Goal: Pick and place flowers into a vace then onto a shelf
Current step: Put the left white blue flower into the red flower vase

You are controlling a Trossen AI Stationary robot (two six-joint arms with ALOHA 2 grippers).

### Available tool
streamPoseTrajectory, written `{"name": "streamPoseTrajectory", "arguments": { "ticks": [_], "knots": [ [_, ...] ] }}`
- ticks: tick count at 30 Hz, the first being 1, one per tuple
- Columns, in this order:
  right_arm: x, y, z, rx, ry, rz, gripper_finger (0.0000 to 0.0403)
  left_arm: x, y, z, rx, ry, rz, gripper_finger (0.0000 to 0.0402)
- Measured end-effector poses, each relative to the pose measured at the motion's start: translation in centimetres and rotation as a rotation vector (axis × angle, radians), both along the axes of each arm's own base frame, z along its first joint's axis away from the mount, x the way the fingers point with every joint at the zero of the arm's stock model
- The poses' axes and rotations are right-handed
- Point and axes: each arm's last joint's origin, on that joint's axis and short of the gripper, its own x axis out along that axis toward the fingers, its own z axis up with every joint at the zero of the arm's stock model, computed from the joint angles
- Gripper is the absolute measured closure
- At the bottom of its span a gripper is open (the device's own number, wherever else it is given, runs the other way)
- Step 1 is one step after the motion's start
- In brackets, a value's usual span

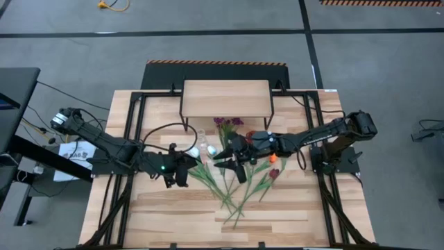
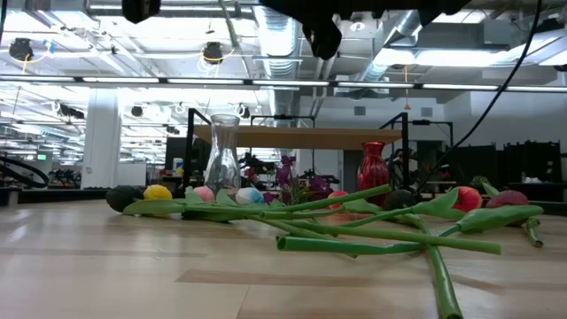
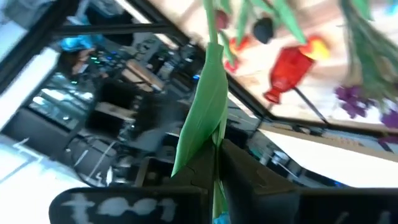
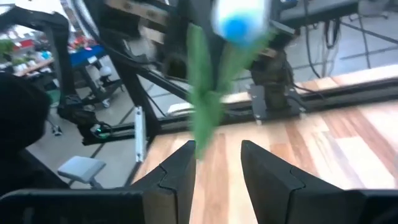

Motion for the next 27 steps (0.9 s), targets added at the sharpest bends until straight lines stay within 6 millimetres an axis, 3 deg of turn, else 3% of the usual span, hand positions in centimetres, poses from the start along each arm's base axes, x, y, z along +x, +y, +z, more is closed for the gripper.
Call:
{"name": "streamPoseTrajectory", "arguments": {
  "ticks": [27],
  "knots": [
    [0.1,-0.7,0.0,-0.024,-0.011,-0.011,0.0283,1.8,3.0,1.1,0.031,-0.089,-0.077,0.0395]
  ]
}}
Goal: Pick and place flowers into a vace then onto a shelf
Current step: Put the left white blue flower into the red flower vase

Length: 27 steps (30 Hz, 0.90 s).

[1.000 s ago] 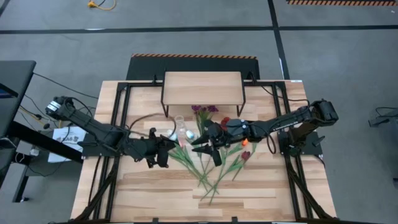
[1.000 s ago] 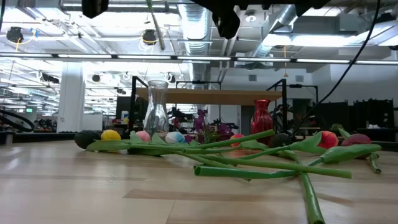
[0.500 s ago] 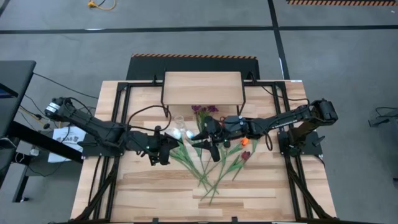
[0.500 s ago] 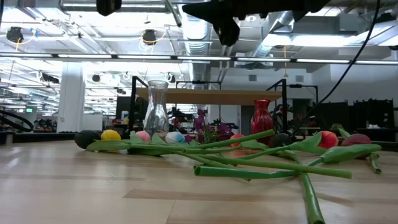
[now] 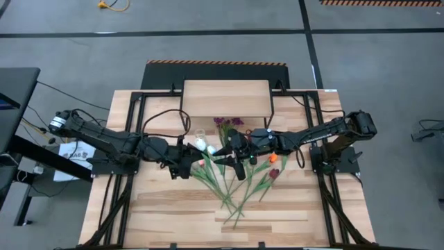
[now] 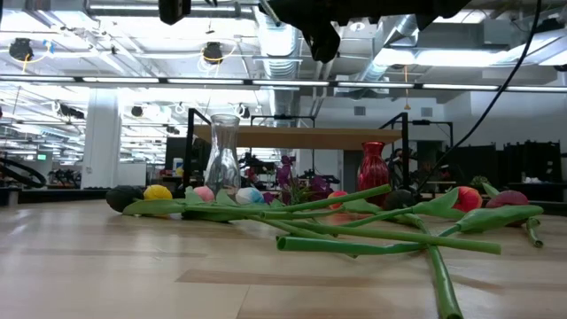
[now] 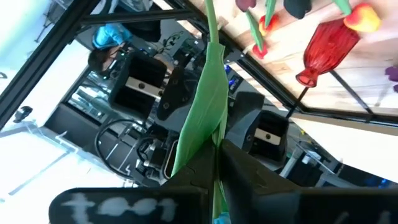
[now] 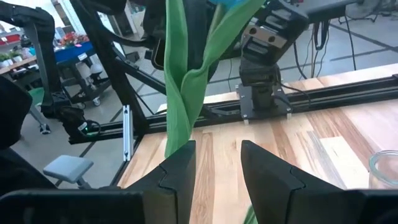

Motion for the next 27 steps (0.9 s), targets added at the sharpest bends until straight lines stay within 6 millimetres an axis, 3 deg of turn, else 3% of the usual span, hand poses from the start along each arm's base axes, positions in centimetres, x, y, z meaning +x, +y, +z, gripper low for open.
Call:
{"name": "streamPoseTrajectory", "arguments": {
  "ticks": [6,17,27],
  "knots": [
    [0.0,0.0,0.0,0.000,0.000,0.000,0.0283,0.4,0.7,-0.1,-0.012,-0.003,-0.009,0.0395],
    [0.1,0.0,0.5,0.002,-0.021,0.001,0.0283,2.8,0.4,-2.2,0.030,0.049,-0.006,0.0395],
    [0.1,0.1,0.2,-0.002,0.018,0.005,0.0283,3.1,0.4,-1.8,0.034,-0.007,0.011,0.0395]
  ]
}}
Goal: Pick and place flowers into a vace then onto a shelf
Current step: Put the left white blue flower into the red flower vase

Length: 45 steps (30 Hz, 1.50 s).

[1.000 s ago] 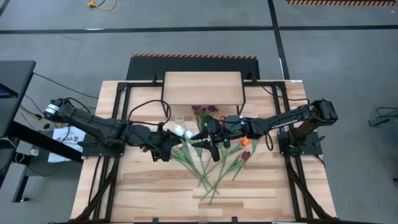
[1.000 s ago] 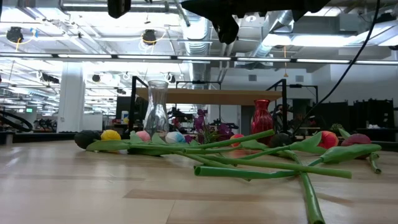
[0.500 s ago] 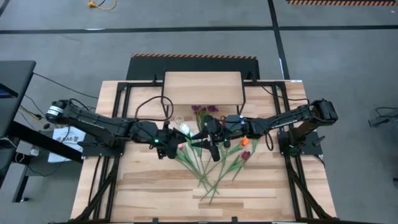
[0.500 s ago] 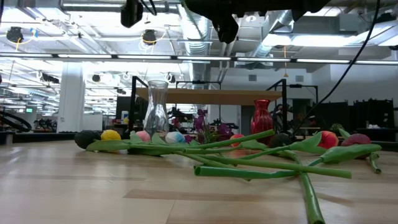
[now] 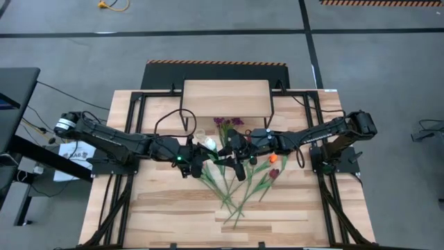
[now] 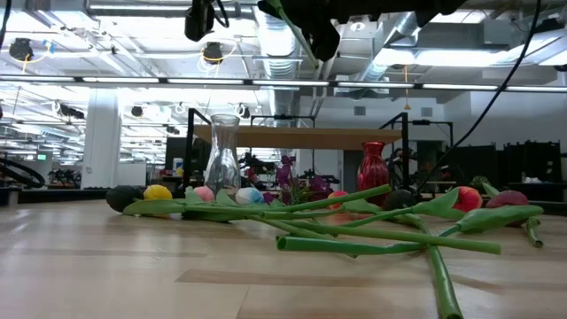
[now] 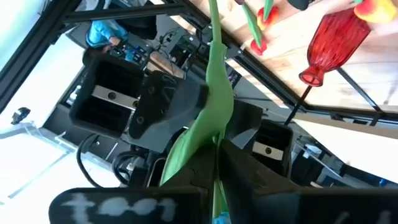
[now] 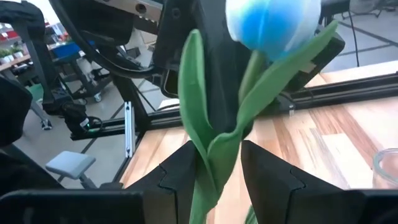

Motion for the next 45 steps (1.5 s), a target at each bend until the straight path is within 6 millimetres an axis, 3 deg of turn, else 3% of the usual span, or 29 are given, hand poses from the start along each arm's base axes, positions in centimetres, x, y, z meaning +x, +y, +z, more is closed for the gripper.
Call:
{"name": "streamPoseTrajectory", "arguments": {
  "ticks": [9,16,45],
  "knots": [
    [0.00,-0.02,-0.01,0.000,0.001,-0.001,0.0294,0.00,0.00,0.00,0.000,0.000,0.000,0.0395],
    [0.00,-0.01,-0.02,-0.046,-0.009,0.014,0.0390,-0.01,-0.01,0.01,-0.001,0.000,-0.002,0.0394],
    [-0.01,0.04,-0.02,-0.044,-0.009,0.031,0.0398,-0.05,-0.19,0.03,-0.074,-0.007,0.011,0.0394]
  ]
}}
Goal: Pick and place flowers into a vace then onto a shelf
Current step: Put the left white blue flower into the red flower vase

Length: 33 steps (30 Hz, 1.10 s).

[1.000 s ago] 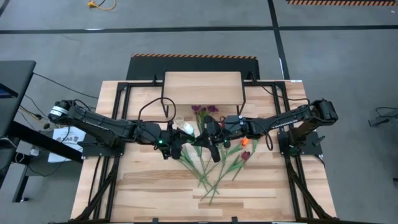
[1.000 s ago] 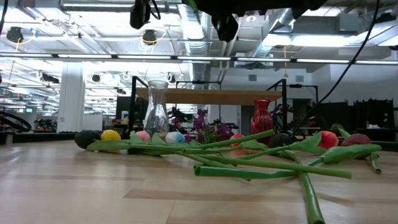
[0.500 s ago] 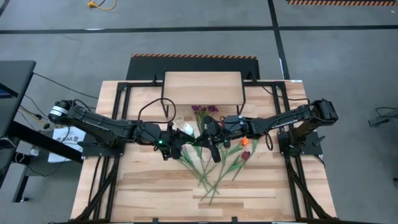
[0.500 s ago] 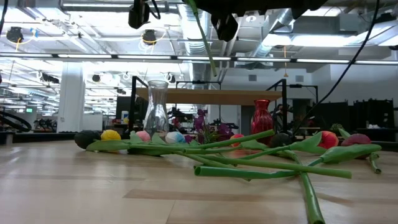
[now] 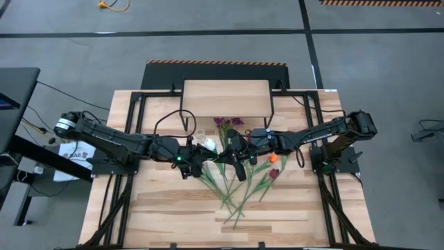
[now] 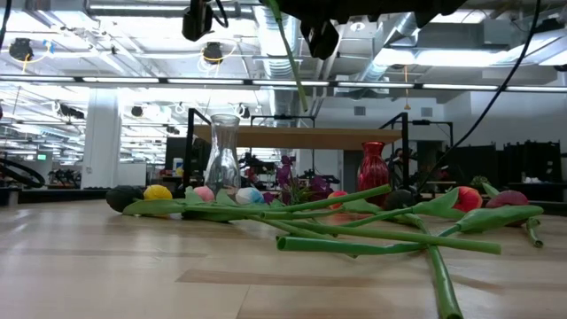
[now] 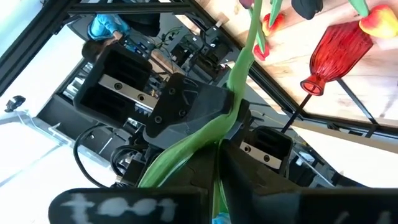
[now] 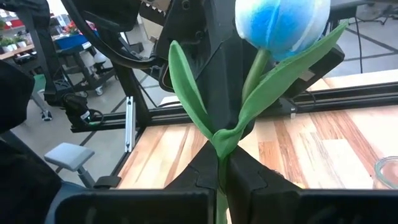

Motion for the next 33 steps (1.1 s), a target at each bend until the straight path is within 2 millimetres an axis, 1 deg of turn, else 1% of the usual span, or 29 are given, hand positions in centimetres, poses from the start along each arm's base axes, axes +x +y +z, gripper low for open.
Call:
{"name": "streamPoseTrajectory", "arguments": {
  "ticks": [7,11,13,16,20,27,30,33],
  "knots": [
    [0.00,0.00,0.00,0.007,0.001,-0.001,0.0396,0.02,0.05,0.04,-0.123,-0.013,0.037,0.0394],
    [0.02,-0.01,0.05,0.008,-0.002,-0.001,0.0396,-0.03,-0.07,0.09,-0.144,-0.026,0.081,0.0394],
    [0.03,-0.04,0.06,0.007,-0.002,-0.005,0.0393,-0.04,-0.02,0.11,-0.164,-0.033,0.108,0.0387],
    [0.03,-0.08,0.04,0.006,0.000,-0.008,0.0392,-0.03,0.03,0.14,-0.218,-0.043,0.134,0.0364],
    [0.01,-0.02,-0.01,0.006,0.005,-0.005,0.0394,-0.03,0.02,0.19,-0.305,-0.057,0.156,0.0318],
    [0.01,0.00,0.03,0.007,0.001,0.000,0.0393,-0.06,-0.04,0.13,-0.319,-0.053,0.159,0.0234],
    [0.01,0.01,0.01,0.007,0.003,0.000,0.0394,-0.20,-0.32,-0.07,-0.316,-0.035,0.171,0.0211],
    [0.01,0.01,-0.02,0.007,0.005,0.002,0.0392,-0.50,-0.81,-0.50,-0.325,0.008,0.176,0.0200]
  ]
}}
